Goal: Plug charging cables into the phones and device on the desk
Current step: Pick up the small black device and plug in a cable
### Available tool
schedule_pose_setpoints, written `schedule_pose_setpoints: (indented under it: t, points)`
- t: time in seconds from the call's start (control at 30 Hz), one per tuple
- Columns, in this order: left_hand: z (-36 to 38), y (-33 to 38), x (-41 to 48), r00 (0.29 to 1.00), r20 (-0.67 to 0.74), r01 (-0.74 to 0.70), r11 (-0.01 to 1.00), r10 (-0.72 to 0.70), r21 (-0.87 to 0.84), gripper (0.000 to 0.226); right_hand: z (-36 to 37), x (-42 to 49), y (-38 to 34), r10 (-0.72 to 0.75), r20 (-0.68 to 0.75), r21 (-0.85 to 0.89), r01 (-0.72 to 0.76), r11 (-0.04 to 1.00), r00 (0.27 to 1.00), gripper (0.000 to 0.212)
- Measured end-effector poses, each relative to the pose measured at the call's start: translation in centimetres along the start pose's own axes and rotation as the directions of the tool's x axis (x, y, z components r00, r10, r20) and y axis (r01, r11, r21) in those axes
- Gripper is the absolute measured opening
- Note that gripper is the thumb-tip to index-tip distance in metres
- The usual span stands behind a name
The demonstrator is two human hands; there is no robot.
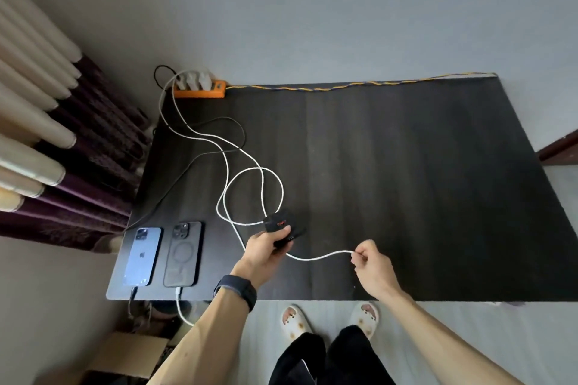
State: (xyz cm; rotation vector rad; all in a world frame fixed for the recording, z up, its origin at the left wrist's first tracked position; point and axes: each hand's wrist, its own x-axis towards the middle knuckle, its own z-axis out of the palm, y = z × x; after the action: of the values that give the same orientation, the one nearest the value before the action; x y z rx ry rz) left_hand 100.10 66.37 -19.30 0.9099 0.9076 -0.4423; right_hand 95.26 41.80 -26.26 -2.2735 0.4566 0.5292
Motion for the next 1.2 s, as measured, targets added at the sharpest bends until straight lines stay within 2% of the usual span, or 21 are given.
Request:
schedule_pose_setpoints:
  t: [0.07, 0.1, 0.2, 0.27, 0.37, 0.5, 0.67, 0.73, 0.83, 0.93, 1.03, 1.2]
  points:
    - [1.2, 0.2, 0.4, 1.000, -0.020, -0.022, 0.997, 0.021, -0.080, 0.054, -1.6, -0.7, -1.2, 0.051, -0.090, 0.249, -0.027, 0.968, 0.995, 0.005]
    - [1.9, 0.4, 0.4, 1.000, -0.018, -0.022, 0.995, 0.020, -0.099, 0.055, -2.5, -1.1, -2.0, 0.087, -0.112, 0.391, -0.037, 0.920, 0.990, 0.005]
    - [4.2, 0.6, -0.1, 0.999, 0.046, 0.018, 0.998, -0.015, -0.064, 0.032, -5.1, -1.8, -3.9, 0.157, -0.093, 0.743, -0.037, 0.668, 0.983, 0.004]
    - [5.4, 0.6, -0.3, 0.998, 0.055, 0.030, 1.000, -0.030, 0.009, 0.025, -6.7, -2.1, -4.6, 0.132, -0.085, 0.822, -0.005, 0.570, 0.988, 0.007]
    - [6.6, 0.6, -0.5, 0.996, 0.076, 0.047, 0.993, -0.056, 0.107, 0.023, -8.0, -2.2, -5.3, 0.101, -0.082, 0.855, 0.018, 0.518, 0.992, 0.011]
    - [8.3, -0.1, -0.7, 0.996, 0.082, 0.032, 0.997, -0.038, 0.075, 0.032, -9.1, -1.8, -5.3, 0.014, -0.081, 0.821, 0.058, 0.569, 0.997, 0.016]
    - [9.7, -0.9, -1.0, 0.995, 0.099, 0.000, 0.997, -0.008, 0.080, 0.036, -9.3, -1.2, -4.5, -0.120, 0.000, 0.613, 0.095, 0.785, 0.993, 0.037]
    - [10.3, -1.2, -1.0, 0.993, 0.118, -0.003, 0.996, -0.007, 0.085, 0.033, -9.2, -1.2, -4.4, -0.171, 0.048, 0.536, 0.119, 0.836, 0.984, 0.036]
    - [11.1, -1.5, -1.4, 0.991, 0.133, -0.023, 0.993, 0.007, 0.117, 0.024, -9.2, -1.7, -5.0, -0.185, 0.067, 0.563, 0.116, 0.818, 0.980, 0.017]
    - [11.7, -1.7, -1.5, 0.989, 0.144, -0.044, 0.986, 0.021, 0.161, 0.026, -9.3, -1.7, -5.4, -0.168, 0.033, 0.582, 0.118, 0.805, 0.985, 0.016]
    - [12.0, -1.9, -1.5, 0.991, 0.133, -0.050, 0.983, 0.027, 0.174, 0.032, -9.3, -1.3, -5.3, -0.161, 0.034, 0.583, 0.111, 0.805, 0.986, 0.004]
    - [12.1, -2.5, -1.4, 0.990, 0.139, -0.068, 0.975, 0.039, 0.210, 0.037, -9.3, -1.1, -5.5, -0.186, 0.065, 0.551, 0.120, 0.826, 0.980, 0.011]
